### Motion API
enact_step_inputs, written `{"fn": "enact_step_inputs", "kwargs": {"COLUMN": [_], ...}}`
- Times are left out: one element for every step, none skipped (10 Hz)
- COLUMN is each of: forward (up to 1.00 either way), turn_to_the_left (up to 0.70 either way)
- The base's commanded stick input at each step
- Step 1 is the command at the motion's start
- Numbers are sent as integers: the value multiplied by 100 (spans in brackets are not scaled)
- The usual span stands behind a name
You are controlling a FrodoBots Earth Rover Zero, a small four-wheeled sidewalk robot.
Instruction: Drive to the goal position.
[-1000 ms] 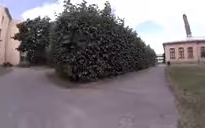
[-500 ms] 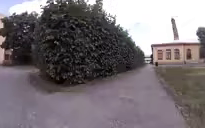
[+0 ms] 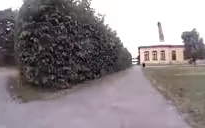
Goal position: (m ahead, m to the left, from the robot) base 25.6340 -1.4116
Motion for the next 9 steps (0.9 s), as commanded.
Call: {"fn": "enact_step_inputs", "kwargs": {"forward": [85,85,85,85,85,85,85,85,85], "turn_to_the_left": [-33,-33,-33,-29,-3,1,1,1,1]}}
